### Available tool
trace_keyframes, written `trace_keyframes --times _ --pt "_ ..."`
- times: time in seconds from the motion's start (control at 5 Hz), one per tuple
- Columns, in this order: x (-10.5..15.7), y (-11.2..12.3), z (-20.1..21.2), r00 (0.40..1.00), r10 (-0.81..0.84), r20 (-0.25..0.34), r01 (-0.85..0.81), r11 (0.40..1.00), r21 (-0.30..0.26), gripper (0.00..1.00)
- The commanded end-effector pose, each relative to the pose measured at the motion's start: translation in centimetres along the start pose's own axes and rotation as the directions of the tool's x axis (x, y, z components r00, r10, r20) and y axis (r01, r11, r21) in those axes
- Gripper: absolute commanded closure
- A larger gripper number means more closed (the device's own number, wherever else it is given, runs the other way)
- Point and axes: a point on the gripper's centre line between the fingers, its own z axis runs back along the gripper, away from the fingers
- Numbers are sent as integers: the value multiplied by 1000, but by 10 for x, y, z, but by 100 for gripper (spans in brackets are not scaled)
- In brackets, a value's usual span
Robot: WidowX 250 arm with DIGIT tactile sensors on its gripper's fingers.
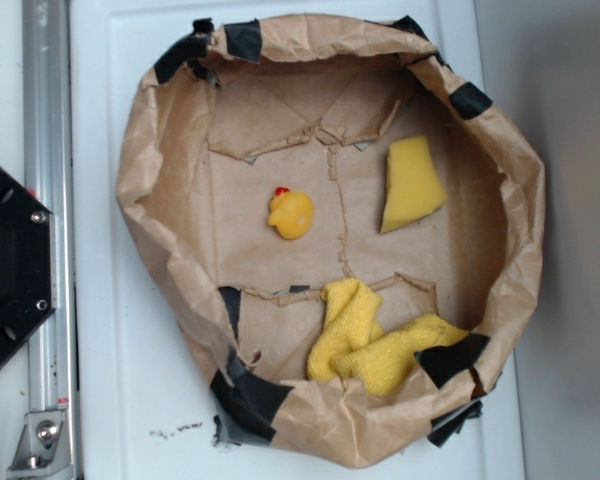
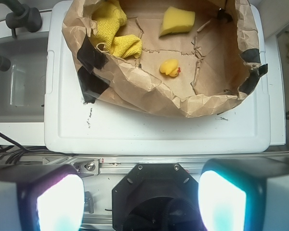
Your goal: Grab the yellow cloth.
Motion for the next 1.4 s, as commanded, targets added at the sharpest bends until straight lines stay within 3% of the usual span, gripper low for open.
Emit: trace_keyframes --times 0.0,0.2,1.2 --pt "0 0 0 1000 0 0 0 1000 0 0" --pt "17 10 -16 998 68 -2 -68 997 48 0" --pt "17 10 -16 998 68 -2 -68 997 48 0"
